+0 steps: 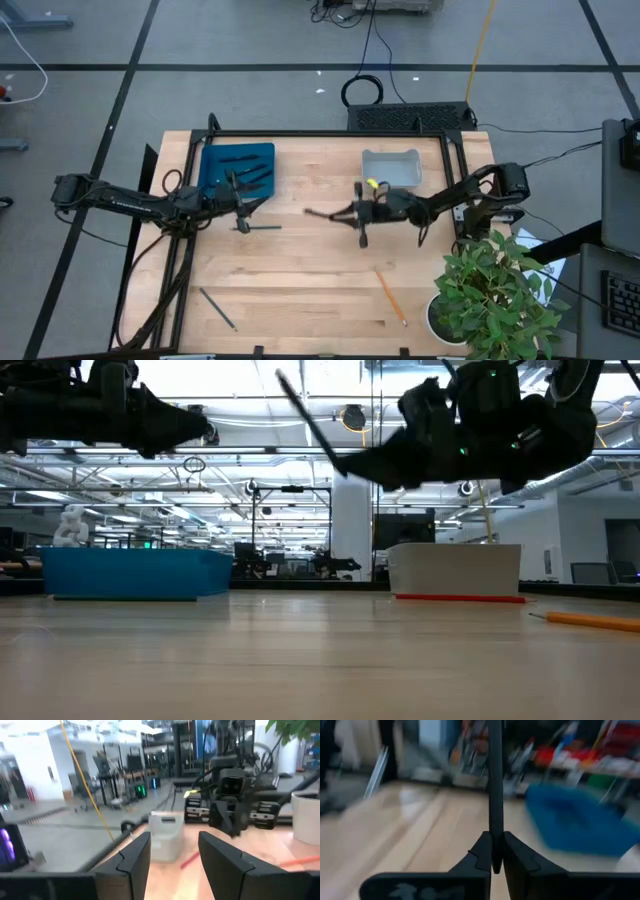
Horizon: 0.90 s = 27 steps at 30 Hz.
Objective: Sort pens & pencils
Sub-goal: Put the black pen into the blue bin
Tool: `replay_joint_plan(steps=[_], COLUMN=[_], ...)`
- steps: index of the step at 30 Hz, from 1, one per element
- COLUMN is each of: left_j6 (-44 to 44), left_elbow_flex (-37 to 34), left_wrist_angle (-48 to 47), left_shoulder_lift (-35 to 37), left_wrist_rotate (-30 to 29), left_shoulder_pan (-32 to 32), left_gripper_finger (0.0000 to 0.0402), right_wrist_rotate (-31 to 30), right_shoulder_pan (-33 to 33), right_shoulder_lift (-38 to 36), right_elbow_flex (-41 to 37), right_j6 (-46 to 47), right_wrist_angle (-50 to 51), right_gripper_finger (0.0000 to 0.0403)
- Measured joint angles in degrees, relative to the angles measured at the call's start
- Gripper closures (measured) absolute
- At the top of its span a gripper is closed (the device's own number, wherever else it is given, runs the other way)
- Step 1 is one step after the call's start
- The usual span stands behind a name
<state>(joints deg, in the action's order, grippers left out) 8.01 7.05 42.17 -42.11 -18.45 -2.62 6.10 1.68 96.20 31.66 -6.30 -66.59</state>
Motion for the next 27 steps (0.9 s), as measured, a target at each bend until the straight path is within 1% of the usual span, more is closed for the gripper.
replay_joint_plan(steps=[2, 3, 6, 7, 8, 11, 14, 16, 23, 27], left_j6=[1.15, 1.52, 2.15, 2.04, 1.81, -0.25, -2.76, -2.90, -3.85, -3.88], left_elbow_flex=[0.00, 0.00, 0.00, 0.19, 0.64, 2.25, 4.58, 6.44, 11.38, 13.17], left_wrist_angle=[2.14, 3.00, 5.40, 5.93, 5.75, 5.36, 5.12, 5.06, 11.19, 14.92], left_shoulder_lift=[0.01, -0.09, -0.71, -1.25, -1.95, -5.07, -10.26, -13.99, -25.51, -29.72], left_wrist_rotate=[1.42, 4.03, 14.86, 17.70, 19.00, 19.86, 19.92, 19.93, 21.51, 21.66], left_shoulder_pan=[0.38, 0.79, 2.60, 3.37, 4.18, 6.61, 8.30, 8.76, 7.21, 6.10], left_gripper_finger=[0.0229, 0.0229, 0.0229, 0.0229, 0.0229, 0.0229, 0.0229, 0.0229, 0.0229, 0.0229], right_wrist_rotate=[0.06, 0.14, 1.63, 1.64, 1.62, 1.63, 1.63, 1.70, 1.56, 1.57], right_shoulder_pan=[1.24, 1.70, 2.79, 2.87, 2.90, 2.68, 1.96, 1.78, 1.61, 1.55], right_shoulder_lift=[0.00, 0.00, 0.03, 0.07, 0.07, 0.07, 0.35, 0.35, 0.45, 0.55], right_elbow_flex=[0.96, 1.76, 4.65, 5.56, 6.46, 8.19, 8.66, 8.72, 8.76, 8.76], right_j6=[0.87, 1.01, 1.15, 1.15, 1.09, 0.30, -0.85, -0.91, -1.76, -1.86], right_wrist_angle=[-3.72, -4.38, -3.18, -2.49, -1.54, -0.39, -0.82, -0.54, 1.18, 1.90], right_gripper_finger=[0.0390, 0.0390, 0.0390, 0.0390, 0.0390, 0.0390, 0.0390, 0.0390, 0.0390, 0.0390])
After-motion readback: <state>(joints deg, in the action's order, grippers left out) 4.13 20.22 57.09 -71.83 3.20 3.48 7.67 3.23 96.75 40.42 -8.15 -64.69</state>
